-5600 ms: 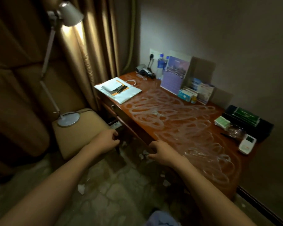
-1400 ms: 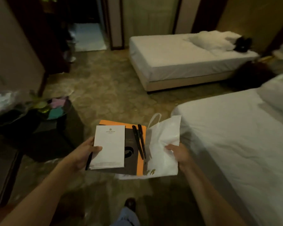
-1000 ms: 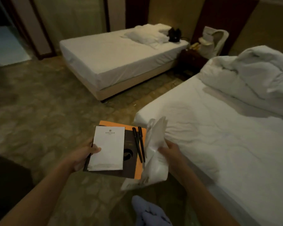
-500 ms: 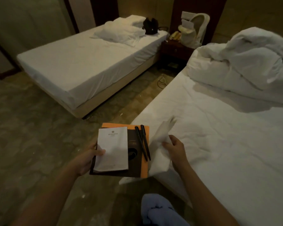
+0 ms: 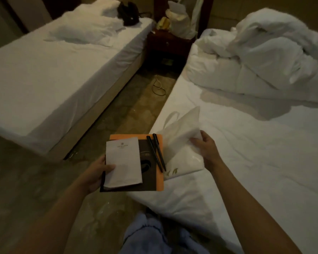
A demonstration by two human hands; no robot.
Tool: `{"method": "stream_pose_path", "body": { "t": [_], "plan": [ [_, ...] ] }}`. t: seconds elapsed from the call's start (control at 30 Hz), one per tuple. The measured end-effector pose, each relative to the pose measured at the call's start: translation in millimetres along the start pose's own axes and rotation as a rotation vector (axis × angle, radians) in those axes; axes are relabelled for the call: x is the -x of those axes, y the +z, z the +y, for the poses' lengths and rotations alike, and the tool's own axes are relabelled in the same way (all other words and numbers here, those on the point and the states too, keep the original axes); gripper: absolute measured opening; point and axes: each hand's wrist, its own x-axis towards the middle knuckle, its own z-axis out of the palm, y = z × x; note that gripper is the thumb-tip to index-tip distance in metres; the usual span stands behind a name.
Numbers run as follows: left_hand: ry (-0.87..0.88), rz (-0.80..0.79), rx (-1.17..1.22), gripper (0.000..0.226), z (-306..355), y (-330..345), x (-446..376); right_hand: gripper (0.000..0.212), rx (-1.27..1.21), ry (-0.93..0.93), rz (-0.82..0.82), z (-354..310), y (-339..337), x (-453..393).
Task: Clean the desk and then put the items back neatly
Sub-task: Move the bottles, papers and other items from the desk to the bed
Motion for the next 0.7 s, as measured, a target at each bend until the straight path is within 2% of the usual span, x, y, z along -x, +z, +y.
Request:
{"method": "stream_pose_path", "body": {
  "t": [0.07, 0.17, 0.3, 0.43, 0.53, 0.7],
  "plan": [
    [-0.023, -0.054, -0.034, 0.044, 22.6, 2.9, -40.3, 0.017, 0.060, 0.023, 0.118, 7.8, -10.4, -26.3],
    [-0.042, -0.118, -0.133, 0.045, 49.1, 13.1, -101.7, 0.020, 0.349, 0.042, 0.295, 25.3, -24.8, -61.1],
    [-0.065, -0.202, -0.249, 0.046, 61.3, 41.4, -179.1, 0.040, 0.643, 0.115, 0.448, 50.0, -36.7, -96.8],
    [-0.173, -0.250, -0.331, 0.044, 39.2, 73.0, -243.7, 0.040, 0.711, 0.166, 0.469, 72.3, -39.3, -109.1],
    [-0.268, -0.256, -0.387, 0.047, 8.5, 97.3, -280.5, 0.040, 0.743, 0.280, 0.461, 94.6, -43.1, -112.8],
    [-0.383, -0.253, -0.503, 0.052, -32.8, 137.0, -312.8, 0.044, 0.806, 0.450, 0.369, 124.9, -51.6, -117.7]
  ]
}}
